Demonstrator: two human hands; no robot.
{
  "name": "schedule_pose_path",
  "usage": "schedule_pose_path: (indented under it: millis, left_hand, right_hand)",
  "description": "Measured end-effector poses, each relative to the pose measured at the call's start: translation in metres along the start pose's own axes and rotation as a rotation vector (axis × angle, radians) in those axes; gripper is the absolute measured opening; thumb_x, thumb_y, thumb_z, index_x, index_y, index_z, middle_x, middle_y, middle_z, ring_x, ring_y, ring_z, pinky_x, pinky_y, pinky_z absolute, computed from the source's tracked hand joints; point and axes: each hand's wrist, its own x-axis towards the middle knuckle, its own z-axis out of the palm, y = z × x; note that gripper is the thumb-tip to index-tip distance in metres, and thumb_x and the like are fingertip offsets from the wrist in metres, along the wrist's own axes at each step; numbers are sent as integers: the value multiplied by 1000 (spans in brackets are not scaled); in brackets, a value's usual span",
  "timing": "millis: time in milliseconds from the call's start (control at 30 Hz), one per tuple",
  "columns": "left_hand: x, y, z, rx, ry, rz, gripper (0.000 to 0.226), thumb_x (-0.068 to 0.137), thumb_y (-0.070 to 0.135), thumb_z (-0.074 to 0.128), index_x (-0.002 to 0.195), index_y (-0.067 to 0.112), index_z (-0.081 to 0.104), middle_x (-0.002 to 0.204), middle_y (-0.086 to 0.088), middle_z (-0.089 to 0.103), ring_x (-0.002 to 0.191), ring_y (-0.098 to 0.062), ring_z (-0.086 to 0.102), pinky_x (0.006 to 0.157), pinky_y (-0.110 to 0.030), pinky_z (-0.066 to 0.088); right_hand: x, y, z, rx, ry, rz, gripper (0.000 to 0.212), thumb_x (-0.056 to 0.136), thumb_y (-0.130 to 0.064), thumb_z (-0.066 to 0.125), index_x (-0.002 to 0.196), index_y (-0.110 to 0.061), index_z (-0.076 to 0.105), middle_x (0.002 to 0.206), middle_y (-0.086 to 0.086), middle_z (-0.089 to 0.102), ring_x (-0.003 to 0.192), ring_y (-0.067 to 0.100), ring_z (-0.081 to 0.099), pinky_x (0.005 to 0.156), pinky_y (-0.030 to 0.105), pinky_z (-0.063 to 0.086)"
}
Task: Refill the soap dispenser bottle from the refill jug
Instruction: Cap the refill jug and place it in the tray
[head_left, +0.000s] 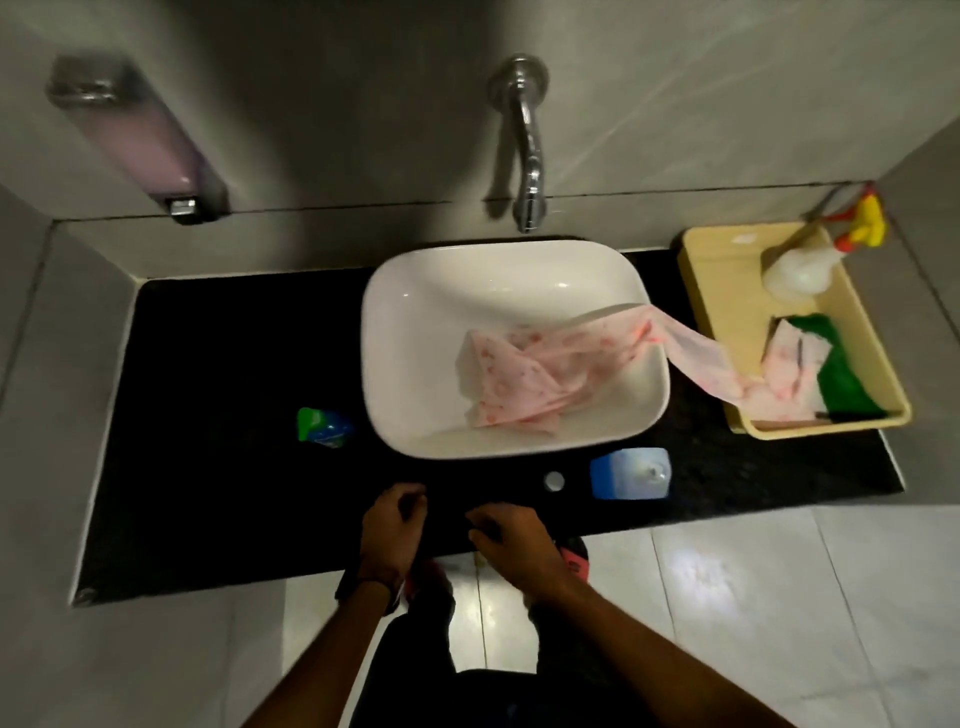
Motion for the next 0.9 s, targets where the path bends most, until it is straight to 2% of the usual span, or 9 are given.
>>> schedule_pose_path:
  millis: [100, 167, 333, 433, 533, 600, 667, 767, 900]
  left_hand:
    - [-8, 29, 44, 68, -101, 75, 20, 89, 10, 69, 107, 19, 72, 102, -1, 74, 100, -21, 69, 87, -23, 46]
    - [-9, 48, 72, 150, -162, 128, 24, 89, 13, 71, 113, 16, 72, 106, -4, 75, 103, -22, 70, 87, -23, 46]
    - [-5, 88, 135, 365, -219, 243, 39, 88, 29, 74, 119, 7, 68, 117, -17, 72, 112, -35, 67, 93, -39, 52]
    - [-4, 98, 158, 416, -193, 253, 43, 83, 32, 79, 113, 3, 69, 114, -22, 71, 109, -39, 67, 91, -43, 53]
    - [-6, 99, 169, 447, -181, 255, 47, 77, 23, 84, 117, 3, 70, 117, -22, 71, 112, -39, 67, 94, -45, 52]
    - [-8, 98, 172, 490, -189, 265, 36, 79, 22, 82, 110, 7, 73, 111, -19, 74, 105, -38, 69, 85, -39, 53]
    - [-9, 98, 172, 529, -197, 284, 25, 82, 21, 79, 103, 8, 75, 103, -17, 76, 97, -37, 71, 76, -32, 49]
    - [-12, 105, 171, 547, -193, 323, 26, 82, 23, 79, 104, 9, 76, 102, -17, 77, 96, -37, 72, 79, -36, 53]
    - [-27, 120, 158, 530, -156, 393, 25, 80, 35, 80, 97, 16, 76, 95, -8, 77, 91, -31, 73, 78, -34, 56]
  right_hand:
    - [-29, 41, -31, 36, 52, 60, 17, 91, -19, 72, 106, -18, 80, 104, -4, 79, 93, 3, 69, 82, 16, 50]
    - [-45, 67, -52, 60, 114, 130, 14, 90, -16, 72, 101, -17, 82, 100, -3, 80, 88, 5, 71, 81, 19, 51]
    - [-79, 129, -104, 149, 352, 352, 13, 87, -15, 74, 99, -19, 77, 94, -4, 78, 85, 9, 71, 79, 25, 55]
    - [-86, 153, -128, 271, 502, 383, 33, 83, -12, 80, 110, -21, 63, 92, -15, 69, 85, -2, 66, 72, 10, 51]
    - [-78, 163, -146, 393, 472, 304, 70, 77, -8, 86, 135, -22, 51, 116, -18, 62, 106, -7, 62, 83, 7, 51]
    - [-67, 165, -154, 398, 412, 225, 87, 72, -9, 89, 146, -20, 44, 133, -12, 59, 120, -3, 58, 97, 14, 51]
    - [-57, 164, -160, 348, 365, 152, 95, 68, -13, 91, 150, -20, 42, 140, -11, 55, 128, -1, 52, 104, 12, 45]
    - [-45, 159, -161, 305, 305, 65, 91, 66, -17, 91, 145, -23, 47, 134, -14, 56, 123, -4, 53, 99, 2, 39]
    - [-42, 153, -159, 337, 299, 26, 74, 66, -18, 93, 130, -25, 57, 117, -20, 65, 111, -14, 61, 88, 4, 46]
